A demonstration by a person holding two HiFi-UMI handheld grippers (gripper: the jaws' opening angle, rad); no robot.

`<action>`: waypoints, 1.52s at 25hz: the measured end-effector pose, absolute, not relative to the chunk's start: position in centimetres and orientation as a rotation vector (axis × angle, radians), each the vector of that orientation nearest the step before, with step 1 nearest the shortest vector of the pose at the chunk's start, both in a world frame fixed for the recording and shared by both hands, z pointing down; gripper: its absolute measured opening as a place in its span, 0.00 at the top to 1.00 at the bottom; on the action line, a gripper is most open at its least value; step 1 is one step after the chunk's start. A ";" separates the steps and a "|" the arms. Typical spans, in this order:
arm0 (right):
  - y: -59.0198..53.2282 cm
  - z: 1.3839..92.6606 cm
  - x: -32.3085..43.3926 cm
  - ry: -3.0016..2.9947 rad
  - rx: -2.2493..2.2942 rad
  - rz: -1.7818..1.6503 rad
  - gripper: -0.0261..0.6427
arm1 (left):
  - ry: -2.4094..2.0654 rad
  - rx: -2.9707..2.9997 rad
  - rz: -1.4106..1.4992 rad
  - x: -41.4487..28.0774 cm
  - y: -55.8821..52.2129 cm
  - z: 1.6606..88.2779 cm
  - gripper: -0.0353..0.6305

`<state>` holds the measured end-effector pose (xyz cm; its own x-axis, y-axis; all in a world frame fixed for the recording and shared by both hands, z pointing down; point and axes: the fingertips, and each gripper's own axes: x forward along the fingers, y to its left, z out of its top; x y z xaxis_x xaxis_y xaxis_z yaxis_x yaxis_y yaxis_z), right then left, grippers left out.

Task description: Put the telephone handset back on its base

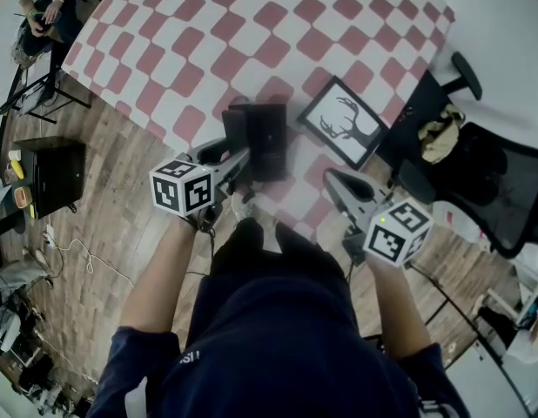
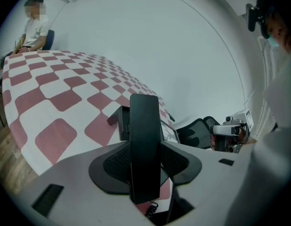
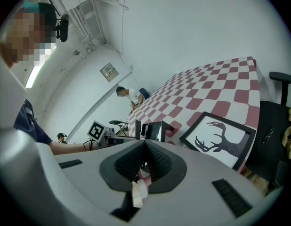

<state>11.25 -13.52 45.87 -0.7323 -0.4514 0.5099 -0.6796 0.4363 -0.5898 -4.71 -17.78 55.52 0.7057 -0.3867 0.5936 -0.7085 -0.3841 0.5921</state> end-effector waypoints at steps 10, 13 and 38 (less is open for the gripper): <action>-14.4 46.1 11.8 -2.415 0.970 1.202 0.94 | -0.878 1.914 0.495 -4.8 -18.2 57.0 0.62; -14.6 45.9 11.8 -2.426 0.961 1.220 0.94 | -0.888 1.889 0.513 -4.8 -18.2 57.5 0.62; -15.0 46.2 11.1 -2.420 0.889 1.236 0.94 | -0.983 1.844 0.509 -4.6 -18.4 58.4 0.61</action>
<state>11.13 -14.99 46.19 -0.7708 -0.3957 0.4993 -0.6364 0.4439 -0.6308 -4.57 -18.37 58.45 0.5896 -0.4087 0.6967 -0.8048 -0.2241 0.5496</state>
